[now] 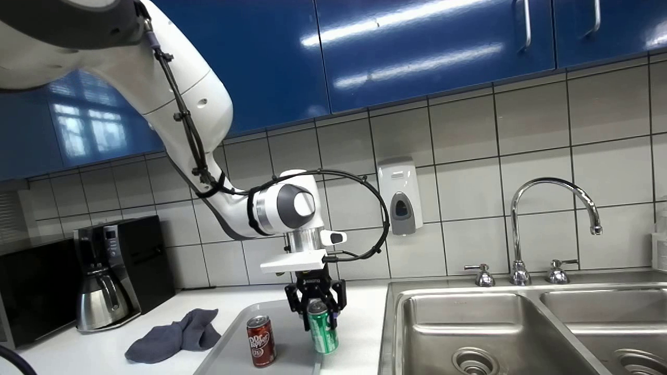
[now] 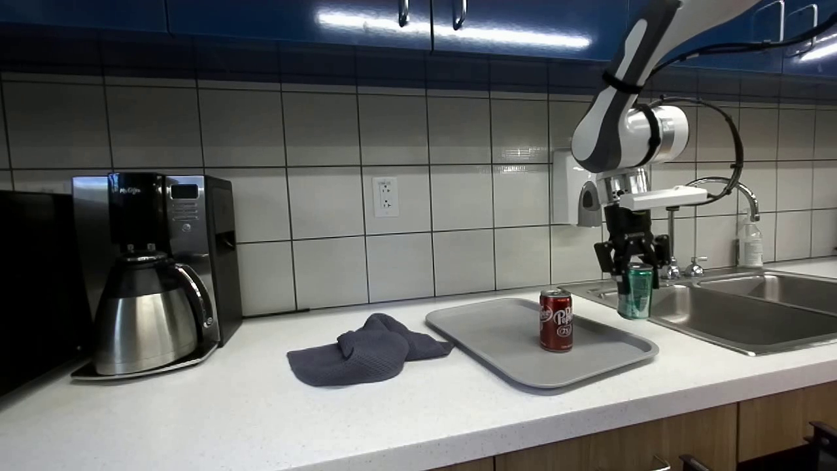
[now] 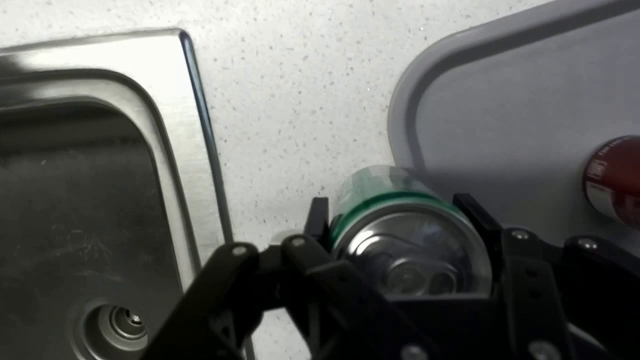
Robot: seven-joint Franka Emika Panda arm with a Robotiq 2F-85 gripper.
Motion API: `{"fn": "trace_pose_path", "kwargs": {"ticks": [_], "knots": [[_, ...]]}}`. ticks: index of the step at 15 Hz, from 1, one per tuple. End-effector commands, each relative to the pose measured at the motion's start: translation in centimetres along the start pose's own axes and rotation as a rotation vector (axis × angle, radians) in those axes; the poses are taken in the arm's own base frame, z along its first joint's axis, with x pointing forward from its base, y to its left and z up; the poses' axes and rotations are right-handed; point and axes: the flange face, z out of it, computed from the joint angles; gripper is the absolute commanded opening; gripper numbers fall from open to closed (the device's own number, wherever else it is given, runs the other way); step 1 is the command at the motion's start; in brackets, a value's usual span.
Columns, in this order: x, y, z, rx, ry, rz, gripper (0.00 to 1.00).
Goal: Put the cans on the tray
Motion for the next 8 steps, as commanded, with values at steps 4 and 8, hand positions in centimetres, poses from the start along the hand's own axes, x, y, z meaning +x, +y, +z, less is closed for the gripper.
{"fn": "trace_pose_path", "kwargs": {"ticks": [4, 8], "knots": [[2.3, -2.3, -5.2, 0.023, 0.055, -0.025, 0.39], [4.0, -4.8, -5.4, 0.030, 0.060, -0.056, 0.39]]}}
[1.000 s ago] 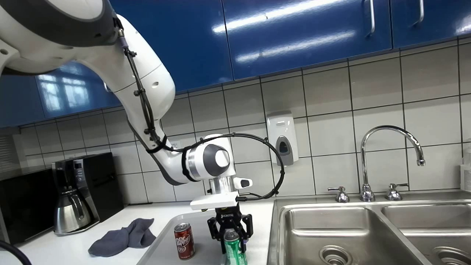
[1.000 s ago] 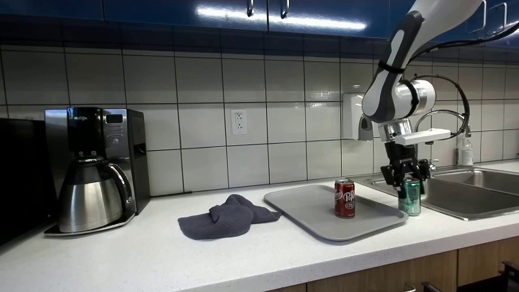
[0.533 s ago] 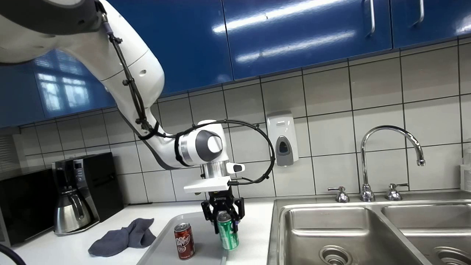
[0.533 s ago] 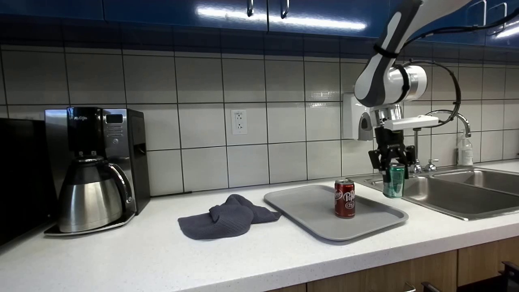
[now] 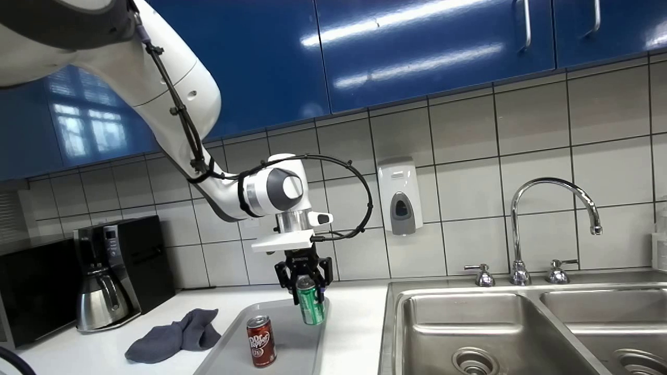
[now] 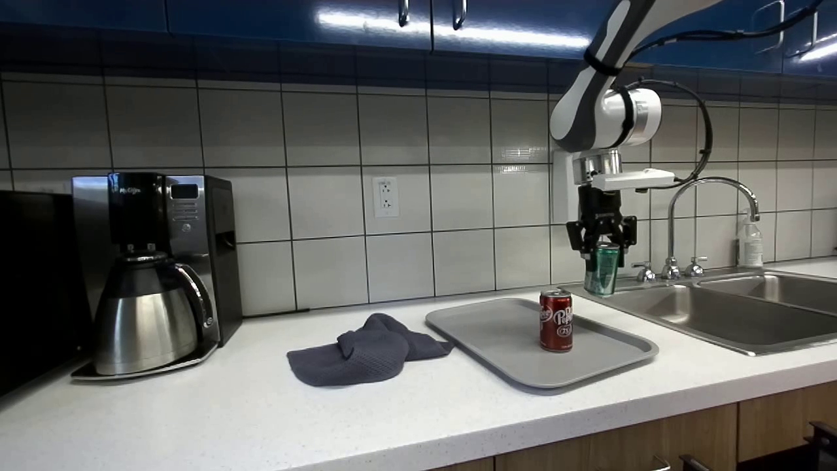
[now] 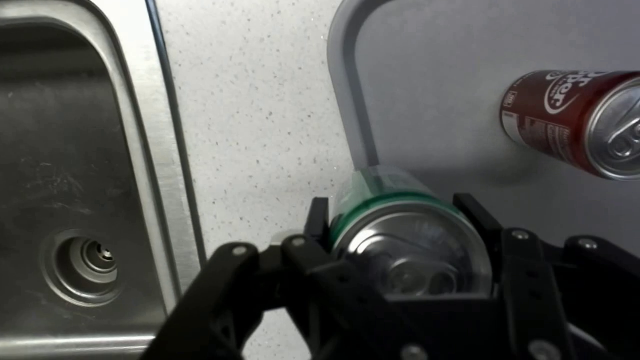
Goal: Put the cans on the tray
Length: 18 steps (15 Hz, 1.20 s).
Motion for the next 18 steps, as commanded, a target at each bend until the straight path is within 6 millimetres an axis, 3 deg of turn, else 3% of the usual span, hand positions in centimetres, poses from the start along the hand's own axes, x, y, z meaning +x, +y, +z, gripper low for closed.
{"fn": "trace_pose_path", "kwargs": {"ticks": [1, 7, 13, 18], "knots": [[2.0, -2.1, -0.6, 0.016, -0.017, -0.026, 0.39], [4.0, -4.8, 2.1, 0.018, -0.062, -0.060, 0.39], [5.4, -5.5, 4.8, -0.007, -0.126, -0.062, 0.39], [6.1, -5.7, 5.2, -0.012, -0.139, -0.071, 0.39]]}}
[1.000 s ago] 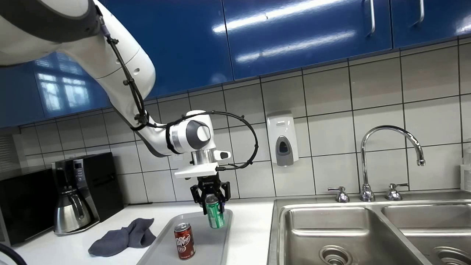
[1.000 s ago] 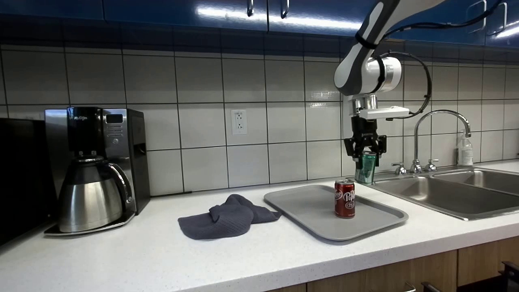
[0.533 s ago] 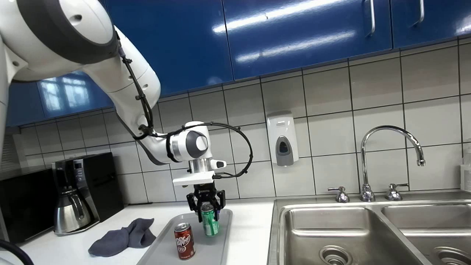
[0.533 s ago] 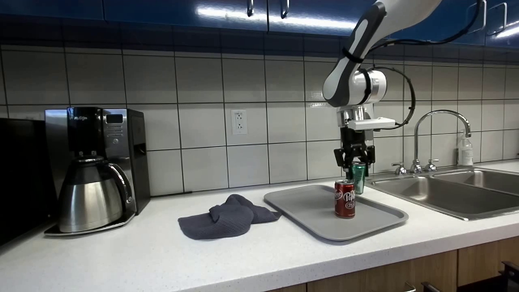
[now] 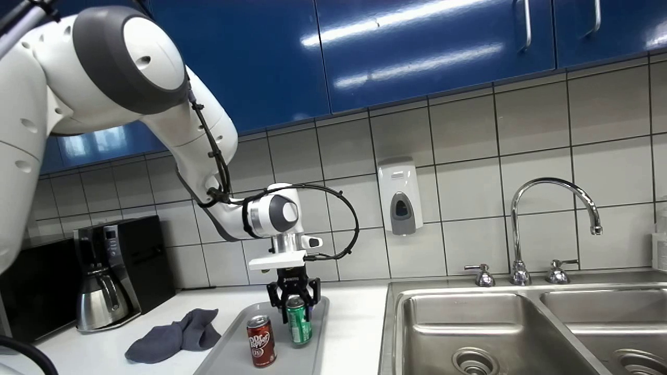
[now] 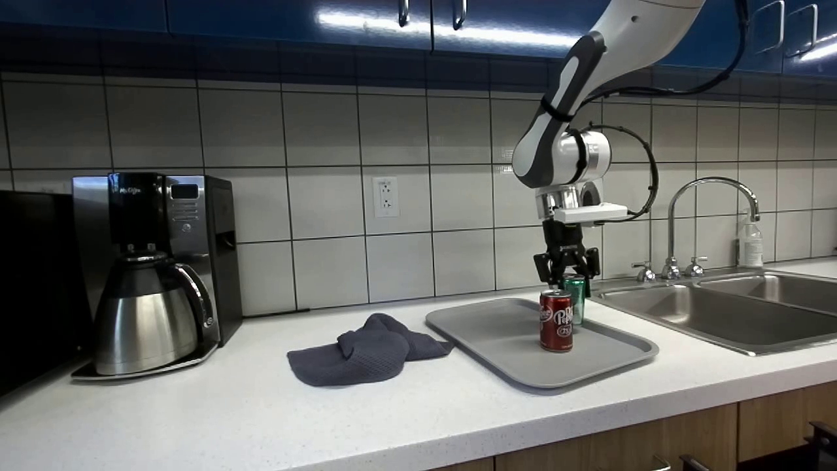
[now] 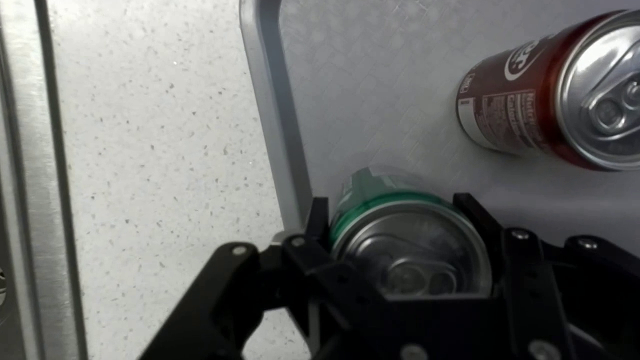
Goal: Put the cans on the tray
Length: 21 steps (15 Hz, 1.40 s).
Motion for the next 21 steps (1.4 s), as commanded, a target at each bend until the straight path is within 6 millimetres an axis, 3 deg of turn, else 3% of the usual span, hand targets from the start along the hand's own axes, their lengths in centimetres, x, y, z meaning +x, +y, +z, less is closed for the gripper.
{"fn": "trace_pose_path", "kwargs": {"ticks": [1, 12, 13, 16, 21], "knots": [[0.9, -0.2, -1.1, -0.021, -0.020, 0.009, 0.39], [1.2, 0.0, -0.4, -0.041, -0.035, 0.000, 0.39], [1.1, 0.0, -0.4, -0.046, -0.041, -0.002, 0.87], [0.9, 0.0, -0.2, -0.059, -0.053, -0.010, 0.99], [0.4, 0.1, -1.9, -0.047, -0.047, -0.016, 1.00]]}}
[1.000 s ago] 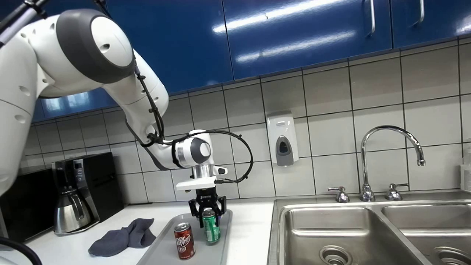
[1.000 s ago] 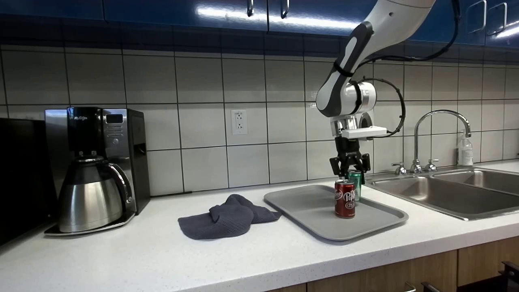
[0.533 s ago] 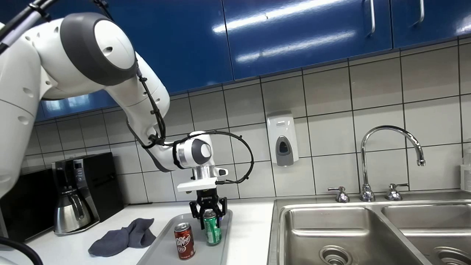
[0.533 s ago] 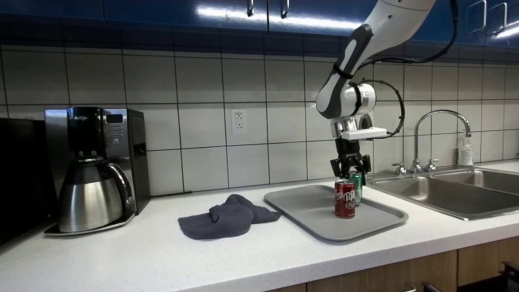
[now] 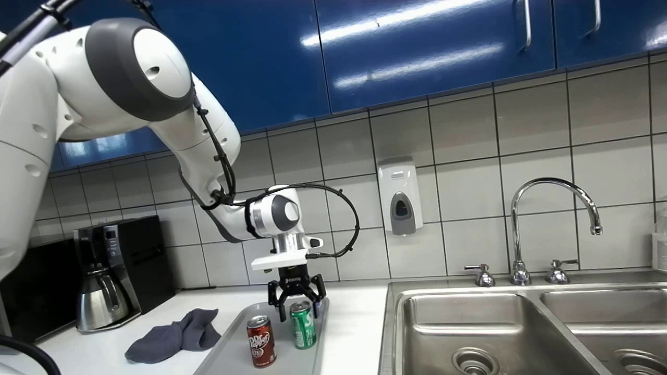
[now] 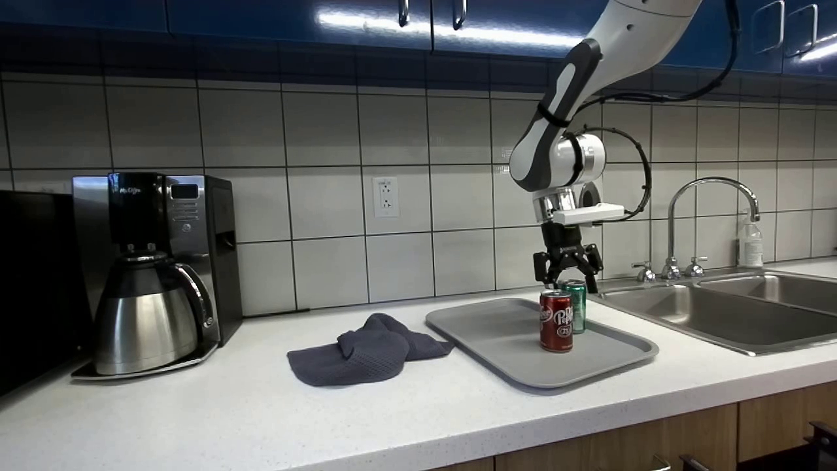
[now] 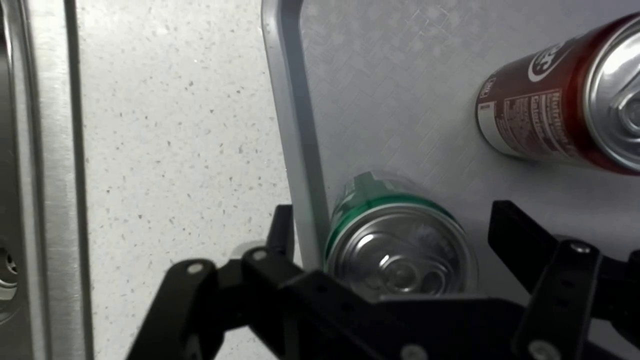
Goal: Put the cans on the tray
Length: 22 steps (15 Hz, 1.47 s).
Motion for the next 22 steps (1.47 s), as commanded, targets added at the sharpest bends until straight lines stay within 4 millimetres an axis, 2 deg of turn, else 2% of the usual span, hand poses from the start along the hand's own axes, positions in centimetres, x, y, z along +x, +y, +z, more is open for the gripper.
{"fn": "trace_pose_path", "kwargs": {"ticks": [1, 5, 9, 17, 22], "knots": [[-0.6, 0.2, -3.0, -0.006, -0.002, 0.007, 1.00], [-1.6, 0.8, -7.1, -0.001, 0.045, 0.001, 1.00], [-3.9, 1.7, -10.0, 0.003, 0.100, 0.018, 1.00], [-11.7, 4.3, -12.3, 0.013, 0.132, 0.073, 1.00], [-17.3, 4.4, -12.9, 0.021, 0.133, 0.100, 1.00]]}}
